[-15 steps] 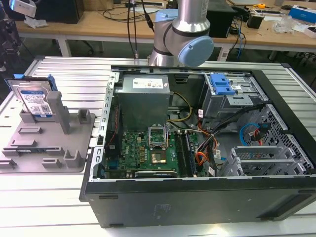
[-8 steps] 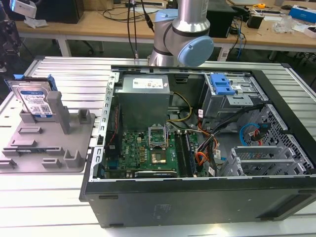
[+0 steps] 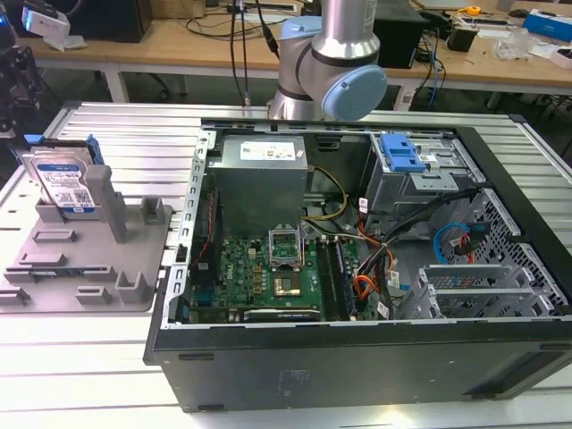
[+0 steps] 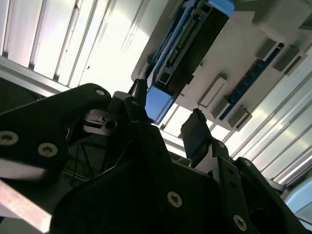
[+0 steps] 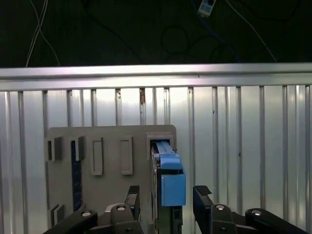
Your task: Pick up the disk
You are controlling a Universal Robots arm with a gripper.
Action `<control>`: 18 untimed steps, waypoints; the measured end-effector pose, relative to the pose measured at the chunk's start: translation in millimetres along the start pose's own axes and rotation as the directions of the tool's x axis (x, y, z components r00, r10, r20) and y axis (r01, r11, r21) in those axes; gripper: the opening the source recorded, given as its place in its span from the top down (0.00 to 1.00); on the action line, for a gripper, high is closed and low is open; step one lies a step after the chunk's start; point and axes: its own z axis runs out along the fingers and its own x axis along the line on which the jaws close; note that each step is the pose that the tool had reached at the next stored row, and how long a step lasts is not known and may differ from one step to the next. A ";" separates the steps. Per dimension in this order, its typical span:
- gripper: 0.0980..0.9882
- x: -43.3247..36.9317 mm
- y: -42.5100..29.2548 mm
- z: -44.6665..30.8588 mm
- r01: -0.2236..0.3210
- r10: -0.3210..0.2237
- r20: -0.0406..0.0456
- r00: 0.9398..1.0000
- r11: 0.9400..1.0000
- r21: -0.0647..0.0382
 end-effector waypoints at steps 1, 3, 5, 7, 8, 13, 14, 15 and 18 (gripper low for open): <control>0.48 -0.5 0.1 1.6 0.000 0.000 0.000 1.000 1.000 0.000; 0.48 -1.9 0.5 3.8 0.000 0.000 0.000 1.000 1.000 0.000; 0.48 -3.7 1.2 6.0 0.000 0.000 0.000 1.000 1.000 0.000; 0.48 -3.6 1.4 7.0 0.000 0.000 0.000 1.000 1.000 0.000; 0.48 -3.5 1.7 7.6 0.000 0.000 0.000 1.000 1.000 0.000; 0.48 -2.8 1.8 11.0 0.000 0.000 0.000 1.000 1.000 0.000; 0.48 -2.8 1.8 11.4 0.000 0.000 0.000 1.000 1.000 0.000; 0.48 -2.7 1.9 12.0 0.000 0.000 0.000 1.000 1.000 0.000; 0.48 -2.8 2.0 13.4 0.000 0.000 0.000 1.000 1.000 0.000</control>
